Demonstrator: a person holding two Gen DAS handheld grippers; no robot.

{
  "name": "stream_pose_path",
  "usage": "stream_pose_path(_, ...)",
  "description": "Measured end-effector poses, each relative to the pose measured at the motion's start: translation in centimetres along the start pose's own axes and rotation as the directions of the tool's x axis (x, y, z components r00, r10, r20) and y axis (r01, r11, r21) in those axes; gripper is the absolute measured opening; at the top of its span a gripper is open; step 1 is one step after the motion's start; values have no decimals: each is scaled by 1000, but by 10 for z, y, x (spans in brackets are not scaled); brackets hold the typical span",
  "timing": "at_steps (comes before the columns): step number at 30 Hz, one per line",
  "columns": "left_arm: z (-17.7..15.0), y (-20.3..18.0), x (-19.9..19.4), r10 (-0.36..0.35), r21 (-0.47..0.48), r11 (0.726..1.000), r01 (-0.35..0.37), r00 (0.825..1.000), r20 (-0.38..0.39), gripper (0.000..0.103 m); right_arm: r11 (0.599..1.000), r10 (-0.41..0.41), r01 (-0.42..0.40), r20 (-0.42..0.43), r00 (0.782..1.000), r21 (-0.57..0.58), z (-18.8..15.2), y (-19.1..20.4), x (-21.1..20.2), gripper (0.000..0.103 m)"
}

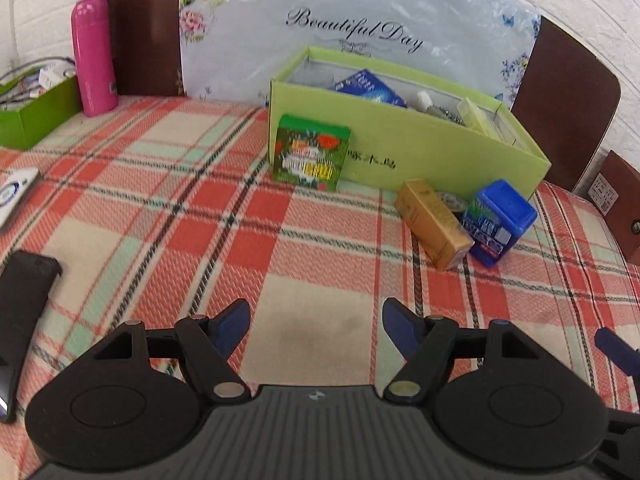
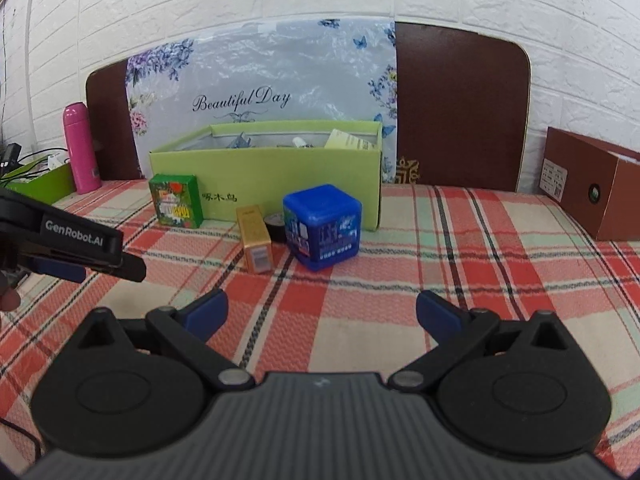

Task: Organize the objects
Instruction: 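Move both open tools back toward the remaining gold box and blue cube, then grasp the gold box with the left tool while the right tool grasps the blue cube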

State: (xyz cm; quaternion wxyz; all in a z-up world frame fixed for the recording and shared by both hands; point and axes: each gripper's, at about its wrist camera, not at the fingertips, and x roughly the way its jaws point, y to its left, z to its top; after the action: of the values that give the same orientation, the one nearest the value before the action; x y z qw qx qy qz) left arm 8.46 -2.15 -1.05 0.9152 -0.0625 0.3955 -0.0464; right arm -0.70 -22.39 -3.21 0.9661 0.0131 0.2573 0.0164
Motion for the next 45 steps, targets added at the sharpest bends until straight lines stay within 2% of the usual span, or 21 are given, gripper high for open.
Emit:
stream_pose_path(5, 11, -17, 8, -78, -43, 996, 79, 997, 26, 76, 999, -11, 12, -23, 1000, 33, -7, -9, 0, 102)
stream_pose_path(11, 38, -54, 34, -128, -24, 991, 129, 990, 58, 76, 998, -26, 27, -16, 1000, 62, -9, -19, -6, 102)
stream_pose_path(13, 45, -63, 46, -124, -4, 992, 125, 989, 74, 76, 997, -29, 30, -19, 999, 71, -10, -22, -7, 102)
stream_pose_path(16, 50, -67, 66, -108, -2, 994, 108, 993, 48, 75, 996, -33, 35, -21, 999, 82, -11, -26, -9, 102)
stream_pose_path(18, 49, -58, 70, -167, -24, 985, 169, 984, 58, 64, 995, -36, 38, -22, 999, 88, -12, -28, -10, 102)
stream_pose_path(20, 48, -49, 66, -218, -54, 974, 220, 975, 50, 43, 995, -36, 39, -26, 999, 92, -12, -30, -8, 102)
stream_pose_path(21, 48, -46, 63, -226, -54, 972, 229, 973, 49, 40, 995, -36, 38, -28, 999, 95, -12, -30, -7, 102)
stream_pose_path(24, 43, -37, 53, -193, -11, 981, 194, 979, 70, 38, 995, -26, 29, -42, 999, 94, -12, -29, -2, 102)
stream_pose_path(27, 39, -26, 47, -160, -35, 986, 164, 983, 85, 38, 997, -12, 16, -47, 999, 79, -13, -23, 2, 102)
stream_pose_path(28, 40, -25, 46, -149, -43, 987, 154, 985, 91, 39, 997, -9, 13, -48, 999, 74, -13, -22, 3, 102)
stream_pose_path(31, 45, -30, 48, -143, -14, 989, 145, 984, 109, 53, 998, -5, 8, -55, 998, 56, -12, -18, 5, 101)
stream_pose_path(35, 48, -42, 58, -154, 48, 987, 150, 984, 90, 54, 1000, -6, 8, -42, 999, 26, -8, -14, 6, 100)
stream_pose_path(36, 47, -42, 61, -152, 62, 987, 147, 985, 80, 53, 1000, -9, 10, -39, 999, 17, -6, -14, 8, 100)
stream_pose_path(38, 42, -38, 64, -166, 79, 983, 163, 985, 42, 31, 1000, -12, 12, -29, 999, -4, -1, -12, 12, 99)
stream_pose_path(40, 36, -30, 61, -189, 80, 979, 187, 982, 16, 27, 999, -12, 11, -21, 1000, -30, 5, -11, 19, 98)
stream_pose_path(45, 20, -10, 39, -173, 97, 981, 170, 985, 15, 27, 993, 11, -9, 11, 1000, -115, 24, -8, 50, 94)
